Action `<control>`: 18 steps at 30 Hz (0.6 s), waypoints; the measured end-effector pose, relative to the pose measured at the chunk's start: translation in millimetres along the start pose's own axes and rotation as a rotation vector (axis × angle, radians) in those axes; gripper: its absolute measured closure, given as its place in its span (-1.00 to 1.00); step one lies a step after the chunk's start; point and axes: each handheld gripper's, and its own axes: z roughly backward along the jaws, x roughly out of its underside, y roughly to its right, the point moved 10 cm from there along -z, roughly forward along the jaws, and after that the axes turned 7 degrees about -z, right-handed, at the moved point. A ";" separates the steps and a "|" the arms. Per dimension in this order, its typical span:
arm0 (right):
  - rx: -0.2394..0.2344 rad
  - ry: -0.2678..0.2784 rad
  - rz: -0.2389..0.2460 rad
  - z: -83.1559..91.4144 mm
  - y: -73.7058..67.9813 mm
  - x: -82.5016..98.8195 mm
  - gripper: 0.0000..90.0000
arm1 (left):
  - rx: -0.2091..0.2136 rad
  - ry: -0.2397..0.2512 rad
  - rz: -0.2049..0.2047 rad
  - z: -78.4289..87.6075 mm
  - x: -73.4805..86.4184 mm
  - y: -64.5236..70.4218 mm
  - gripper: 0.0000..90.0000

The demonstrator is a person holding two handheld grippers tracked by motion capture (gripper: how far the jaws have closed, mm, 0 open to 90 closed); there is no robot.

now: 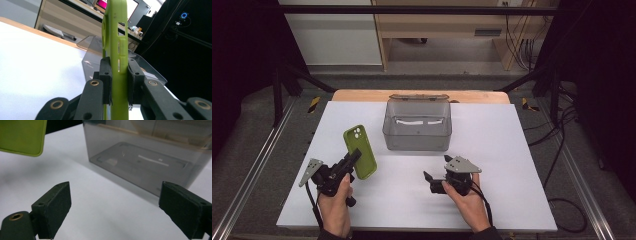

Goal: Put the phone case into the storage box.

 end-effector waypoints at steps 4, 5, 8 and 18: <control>0.032 0.064 0.038 5.5 11.0 -3.6 -0.83 | 0.005 0.001 -0.003 0.3 -0.5 2.3 0.72; 0.040 0.075 0.045 7.2 13.9 -4.5 -0.83 | 0.004 0.001 -0.008 0.4 -0.8 2.4 0.72; 0.059 0.110 0.051 12.7 21.6 -8.4 -0.86 | 0.003 0.001 -0.016 0.0 -1.2 2.5 0.72; 0.086 0.142 0.059 32.6 47.4 -10.0 -0.88 | -0.002 0.003 -0.014 2.1 -4.7 0.7 0.72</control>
